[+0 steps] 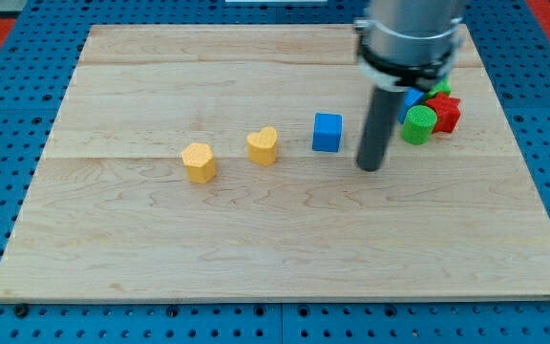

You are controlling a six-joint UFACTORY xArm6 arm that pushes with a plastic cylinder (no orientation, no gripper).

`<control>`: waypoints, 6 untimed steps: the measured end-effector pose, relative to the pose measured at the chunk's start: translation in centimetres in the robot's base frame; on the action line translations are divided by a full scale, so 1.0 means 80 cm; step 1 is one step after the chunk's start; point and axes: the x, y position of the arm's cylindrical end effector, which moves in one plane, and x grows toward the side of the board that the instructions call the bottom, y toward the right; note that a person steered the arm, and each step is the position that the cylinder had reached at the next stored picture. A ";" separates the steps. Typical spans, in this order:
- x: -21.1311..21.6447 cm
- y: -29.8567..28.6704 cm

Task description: Slide blue cube to top center

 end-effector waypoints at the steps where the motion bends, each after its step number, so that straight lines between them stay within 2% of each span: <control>1: -0.018 -0.047; 3: -0.090 -0.050; 4: -0.091 -0.059; 5: -0.082 -0.001; 6: -0.100 0.036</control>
